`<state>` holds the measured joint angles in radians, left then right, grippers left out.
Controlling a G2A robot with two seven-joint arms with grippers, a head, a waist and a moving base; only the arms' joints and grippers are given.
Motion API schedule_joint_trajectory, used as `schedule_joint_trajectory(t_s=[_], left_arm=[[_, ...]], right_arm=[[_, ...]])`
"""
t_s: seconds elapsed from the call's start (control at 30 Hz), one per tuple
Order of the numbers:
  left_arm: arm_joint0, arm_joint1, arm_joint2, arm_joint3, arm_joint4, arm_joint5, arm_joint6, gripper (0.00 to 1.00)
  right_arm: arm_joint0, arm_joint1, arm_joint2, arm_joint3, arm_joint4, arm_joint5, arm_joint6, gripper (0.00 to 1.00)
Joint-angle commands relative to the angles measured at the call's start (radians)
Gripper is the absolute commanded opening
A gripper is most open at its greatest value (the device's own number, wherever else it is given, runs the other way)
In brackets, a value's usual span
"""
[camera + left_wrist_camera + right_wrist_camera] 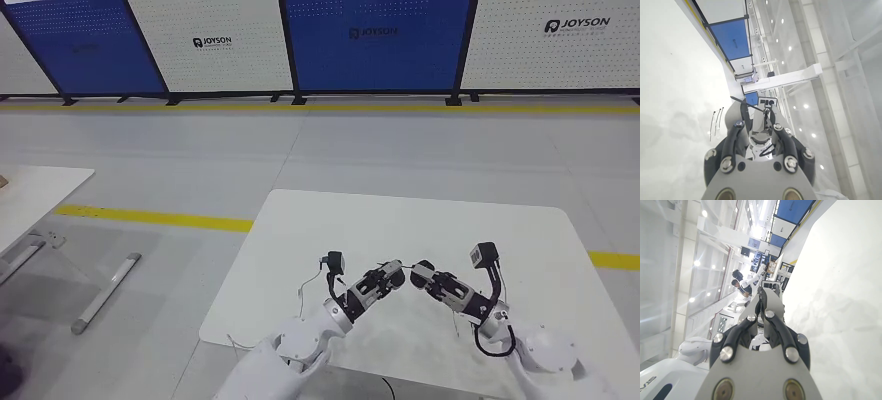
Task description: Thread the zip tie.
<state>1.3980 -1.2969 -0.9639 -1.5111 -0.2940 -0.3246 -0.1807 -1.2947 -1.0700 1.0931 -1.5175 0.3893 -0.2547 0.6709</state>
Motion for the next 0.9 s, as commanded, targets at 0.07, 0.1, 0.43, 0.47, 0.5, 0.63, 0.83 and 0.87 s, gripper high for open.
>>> schedule_joint_trajectory(t_s=[0.07, 0.1, 0.43, 0.47, 0.5, 0.63, 0.83, 0.87], left_arm=[[-0.002, 0.0, -0.002, 0.001, -0.003, 0.004, -0.001, 0.21], [-0.002, 0.0, -0.002, 0.001, -0.003, 0.004, -0.002, 0.2], [0.0, 0.0, -0.005, 0.002, 0.0, 0.0, -0.007, 0.03], [0.0, 0.0, -0.005, 0.002, 0.0, 0.0, -0.007, 0.0], [0.0, 0.0, -0.005, 0.002, 0.0, 0.0, -0.008, 0.0], [0.002, 0.0, -0.006, 0.002, 0.0, 0.0, -0.008, 0.0], [0.003, 0.0, -0.008, 0.001, 0.003, -0.004, -0.01, 0.0], [0.004, 0.0, -0.008, 0.001, 0.003, -0.005, -0.01, 0.0]], right_arm=[[0.001, -0.003, -0.002, 0.002, -0.005, 0.004, 0.003, 0.0], [0.002, -0.004, -0.003, 0.004, -0.006, 0.005, 0.004, 0.0], [0.0, -0.01, 0.002, 0.006, -0.015, 0.008, -0.001, 0.0], [0.0, -0.01, 0.002, 0.006, -0.017, 0.008, -0.002, 0.0], [-0.001, -0.011, 0.003, 0.005, -0.018, 0.009, -0.002, 0.0], [-0.002, -0.013, 0.005, 0.003, -0.022, 0.012, -0.001, 0.0], [-0.002, -0.015, 0.007, 0.003, -0.019, 0.026, 0.013, 0.95], [-0.002, -0.016, 0.008, 0.003, -0.017, 0.029, 0.014, 1.0]])
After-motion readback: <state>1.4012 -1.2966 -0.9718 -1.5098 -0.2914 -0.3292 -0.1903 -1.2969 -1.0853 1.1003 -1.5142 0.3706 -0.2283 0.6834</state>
